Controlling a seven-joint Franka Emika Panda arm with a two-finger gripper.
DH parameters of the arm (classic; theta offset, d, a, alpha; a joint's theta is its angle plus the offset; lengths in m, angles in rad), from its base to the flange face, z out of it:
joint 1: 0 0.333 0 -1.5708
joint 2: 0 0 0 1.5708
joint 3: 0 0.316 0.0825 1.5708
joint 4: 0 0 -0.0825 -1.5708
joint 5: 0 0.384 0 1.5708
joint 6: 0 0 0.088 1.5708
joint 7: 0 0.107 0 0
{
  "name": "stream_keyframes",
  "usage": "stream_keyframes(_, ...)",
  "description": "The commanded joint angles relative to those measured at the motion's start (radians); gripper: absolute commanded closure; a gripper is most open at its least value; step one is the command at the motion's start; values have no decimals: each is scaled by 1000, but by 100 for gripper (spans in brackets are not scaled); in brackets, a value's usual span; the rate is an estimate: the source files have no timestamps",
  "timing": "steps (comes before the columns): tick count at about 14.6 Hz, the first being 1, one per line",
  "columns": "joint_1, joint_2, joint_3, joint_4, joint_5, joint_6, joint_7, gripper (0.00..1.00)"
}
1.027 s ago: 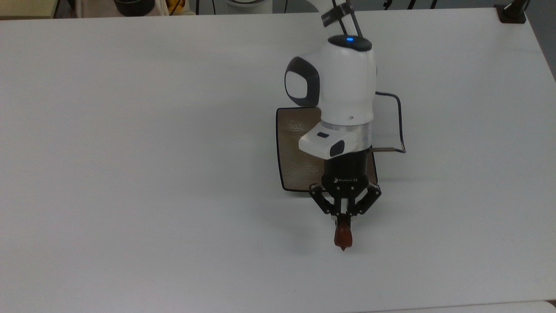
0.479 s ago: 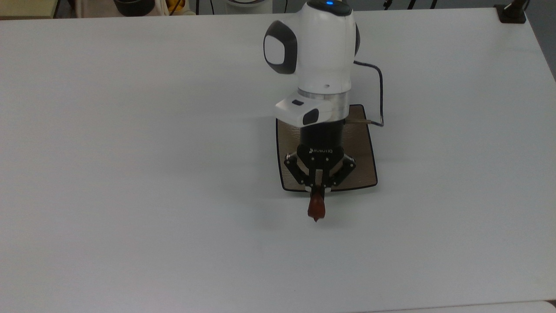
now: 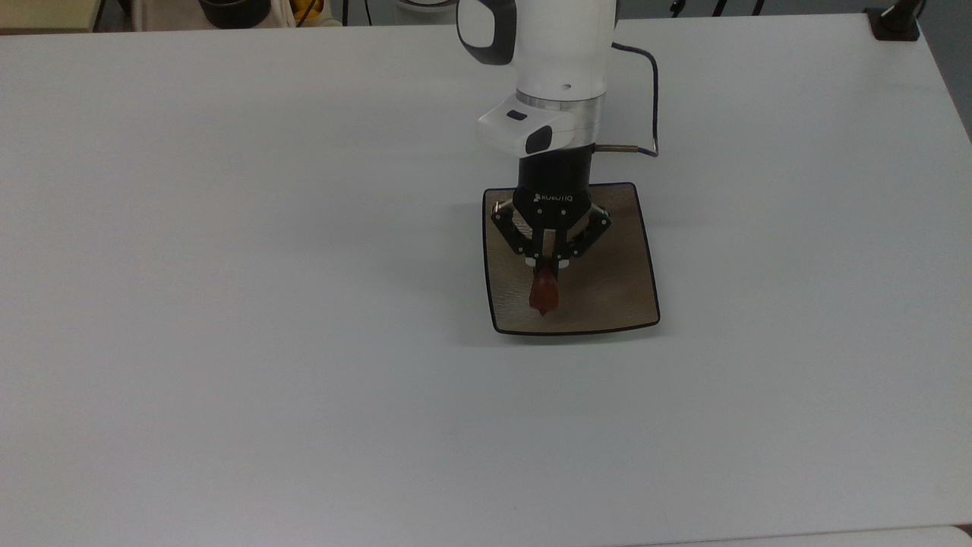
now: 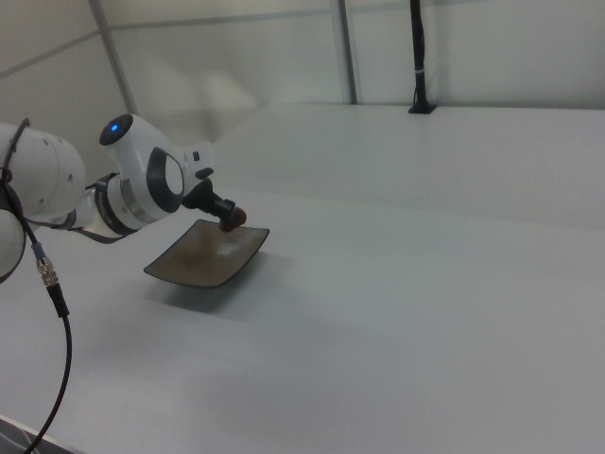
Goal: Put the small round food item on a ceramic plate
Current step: 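Lift the held food item and carry it over the plate, then lower the food item onto the plate center and open the gripper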
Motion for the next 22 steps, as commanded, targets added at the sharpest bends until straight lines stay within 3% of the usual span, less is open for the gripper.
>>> stream_keyframes(1,-1,-57,14,-94,4,-51,20,86)
stream_keyframes(5,-1,-57,43,-94,7,-103,18,80)
stream_keyframes(6,0,-57,44,-94,9,-112,18,69)
stream_keyframes(7,0,-55,50,-94,10,-117,18,43)
stream_keyframes(8,2,-55,52,-94,10,-124,18,6)
stream_keyframes(9,2,-54,57,-90,9,-147,14,0)
stream_keyframes(15,0,-52,58,-79,10,-169,7,0)
stream_keyframes(17,0,-57,66,-59,22,-266,-6,0)
stream_keyframes(19,-1,-71,76,-31,106,-409,-93,0)
stream_keyframes(22,-7,-132,73,22,296,-666,-386,0)
